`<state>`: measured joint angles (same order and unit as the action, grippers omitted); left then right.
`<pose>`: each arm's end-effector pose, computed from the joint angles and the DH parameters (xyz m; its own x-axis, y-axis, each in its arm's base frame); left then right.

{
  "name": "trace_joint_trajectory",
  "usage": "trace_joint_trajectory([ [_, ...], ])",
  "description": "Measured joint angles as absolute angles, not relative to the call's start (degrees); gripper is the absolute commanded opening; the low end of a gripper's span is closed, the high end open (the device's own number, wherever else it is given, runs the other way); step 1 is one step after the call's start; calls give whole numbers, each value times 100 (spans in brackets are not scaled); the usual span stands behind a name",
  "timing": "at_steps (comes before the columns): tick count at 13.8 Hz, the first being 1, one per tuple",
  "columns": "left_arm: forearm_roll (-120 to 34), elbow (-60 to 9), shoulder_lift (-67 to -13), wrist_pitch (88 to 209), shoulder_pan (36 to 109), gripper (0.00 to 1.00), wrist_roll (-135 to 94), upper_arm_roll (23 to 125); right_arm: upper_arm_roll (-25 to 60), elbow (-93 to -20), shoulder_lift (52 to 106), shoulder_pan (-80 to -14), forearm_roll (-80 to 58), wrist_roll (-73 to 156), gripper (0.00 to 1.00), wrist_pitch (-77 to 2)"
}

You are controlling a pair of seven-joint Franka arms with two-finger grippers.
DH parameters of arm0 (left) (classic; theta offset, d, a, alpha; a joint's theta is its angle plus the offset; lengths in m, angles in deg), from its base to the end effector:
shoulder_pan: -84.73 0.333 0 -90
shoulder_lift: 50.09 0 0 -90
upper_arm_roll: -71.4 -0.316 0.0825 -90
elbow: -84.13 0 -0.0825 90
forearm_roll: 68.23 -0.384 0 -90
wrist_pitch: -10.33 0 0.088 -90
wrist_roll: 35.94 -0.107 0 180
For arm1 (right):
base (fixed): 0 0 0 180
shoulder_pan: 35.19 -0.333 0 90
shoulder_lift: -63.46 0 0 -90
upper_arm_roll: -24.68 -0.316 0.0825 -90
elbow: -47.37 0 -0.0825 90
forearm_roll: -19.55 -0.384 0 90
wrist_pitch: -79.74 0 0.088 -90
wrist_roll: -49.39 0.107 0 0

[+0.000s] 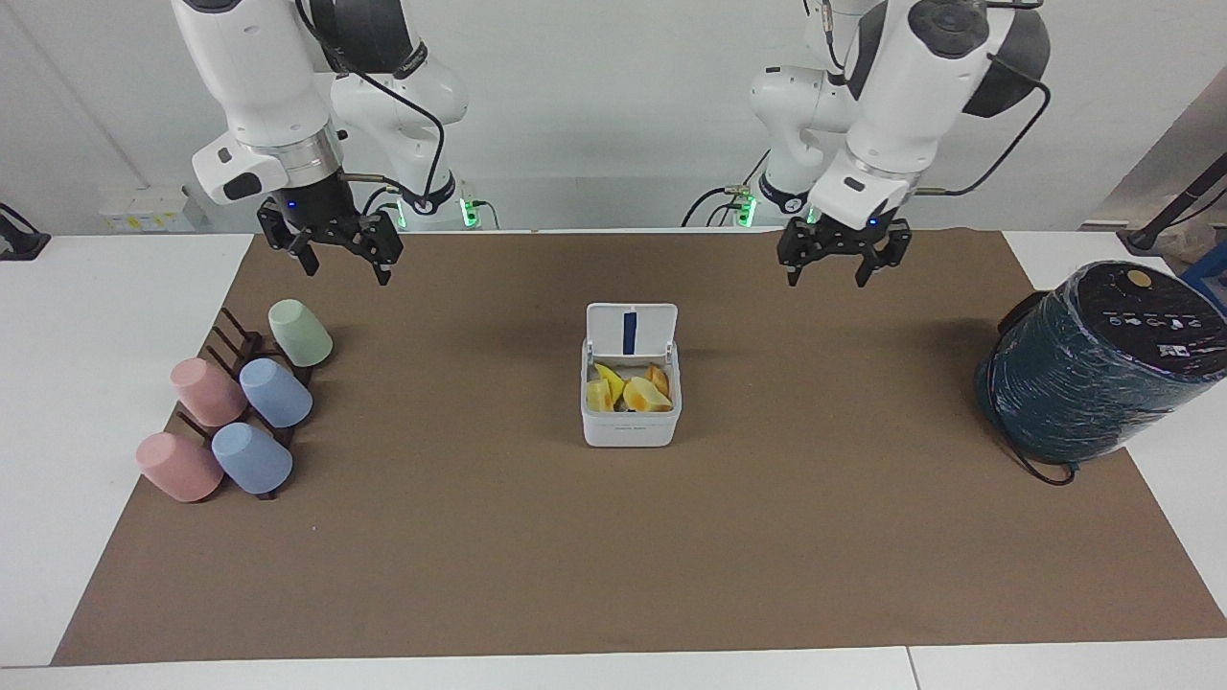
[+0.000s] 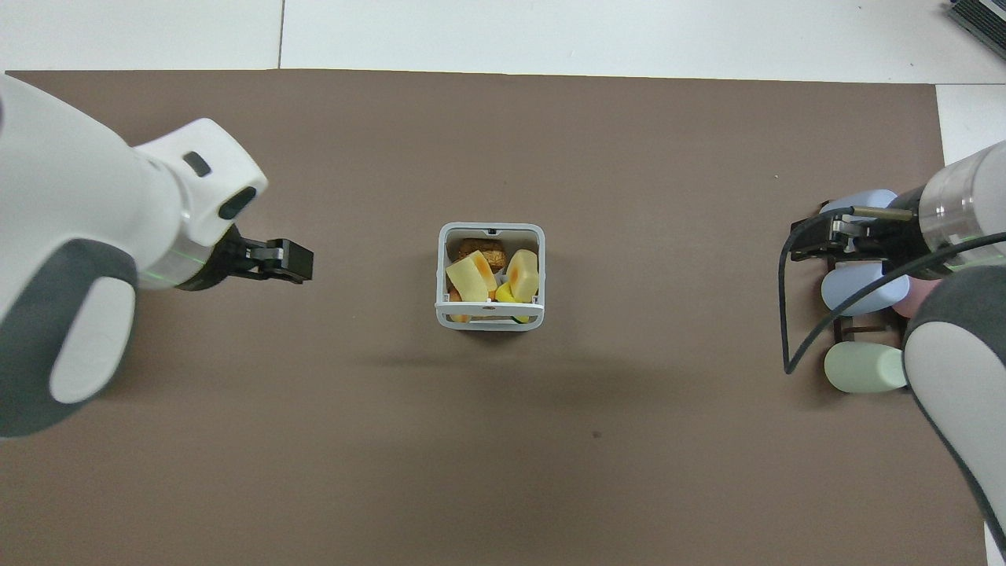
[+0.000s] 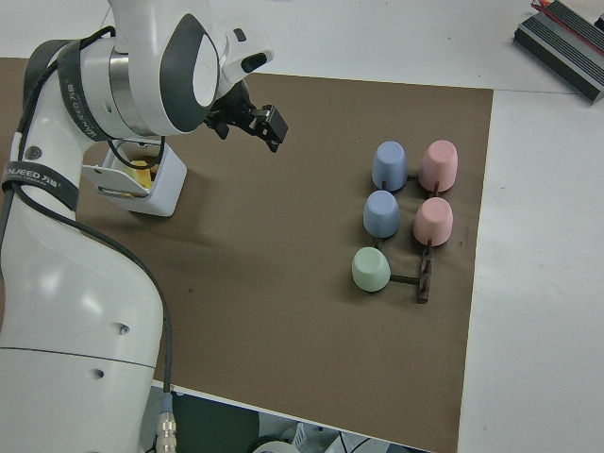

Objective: Close trash can lid
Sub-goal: 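Move the left gripper toward the white trash can, then push the raised white lid down onto the can with the left gripper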

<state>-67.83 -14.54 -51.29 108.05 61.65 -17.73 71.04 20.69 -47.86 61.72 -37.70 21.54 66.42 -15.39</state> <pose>0.5124 -0.2152 0.5759 0.9970 -0.0777 0.0019 -0.0777 -0.9969 0.0081 0.5490 0.0597 0.6059 0.9830 -0.1796 0.0380 -0.1806 -0.9832 0.0268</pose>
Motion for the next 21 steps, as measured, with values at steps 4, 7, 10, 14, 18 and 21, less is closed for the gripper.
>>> trace_joint_trajectory([
  [4,-6703,-2570,-5619,11768,5092,36,-244,7138,2069,-4786,6172,-3770,2154,6642,100,-1539],
  [7,-6511,-3005,-5794,12175,4755,25,-39,7136,2069,-4786,6172,-3770,2154,6642,100,-1539],
  [10,-6286,-3219,-5795,12812,4604,20,268,7126,2069,-4786,6172,-3770,2154,6642,100,-1539],
  [14,-6255,-3445,-5578,13860,4242,20,1059,7130,2069,-4786,6172,-3770,2154,6642,100,-1539],
  [18,-6163,-3456,-5186,14913,4241,20,1351,7069,2069,-4786,6172,-3770,2154,6642,100,-1539],
  [21,-5896,-3449,-4953,15653,4442,18,1353,7001,2069,-4786,6172,-3770,2154,6642,100,-1539],
])
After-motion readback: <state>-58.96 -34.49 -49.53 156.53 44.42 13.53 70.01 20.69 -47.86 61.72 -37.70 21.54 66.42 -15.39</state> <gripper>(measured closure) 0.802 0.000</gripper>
